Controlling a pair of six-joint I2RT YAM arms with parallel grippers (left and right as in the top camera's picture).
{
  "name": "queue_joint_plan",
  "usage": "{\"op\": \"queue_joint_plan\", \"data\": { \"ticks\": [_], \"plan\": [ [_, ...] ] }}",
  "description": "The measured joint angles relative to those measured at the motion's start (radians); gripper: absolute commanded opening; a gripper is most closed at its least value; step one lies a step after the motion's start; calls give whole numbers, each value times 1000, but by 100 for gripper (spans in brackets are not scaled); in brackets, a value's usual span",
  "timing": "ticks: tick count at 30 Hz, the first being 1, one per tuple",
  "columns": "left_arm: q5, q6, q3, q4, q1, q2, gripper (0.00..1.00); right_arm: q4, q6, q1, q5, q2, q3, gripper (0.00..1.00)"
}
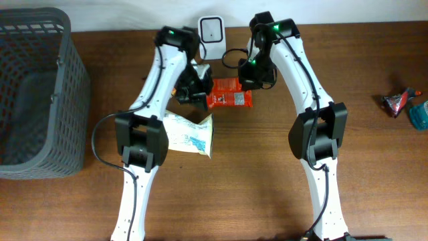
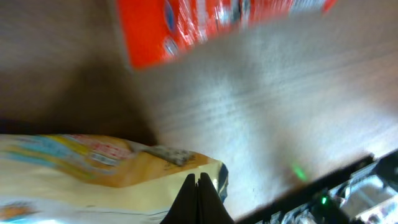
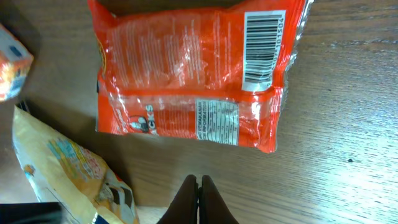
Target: Scan the item barcode
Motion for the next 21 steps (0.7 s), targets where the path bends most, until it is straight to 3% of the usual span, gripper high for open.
{"op": "queue_joint_plan", "data": {
  "ticks": [4,12,18,21],
  "plan": [
    [-45,21,-121,5,8,-14,0,-30,-27,0,9,0,0,6],
    [-164,28,-395,28,27,-292,0,-41,-32,0,47,0,0,8],
    [-185,18,-770,359,33,-282,0,-43,-32,0,50,0,0,8],
    [-292,-85,-818,369,73,-299,0,-43,-32,0,50,0,0,8]
  ]
}}
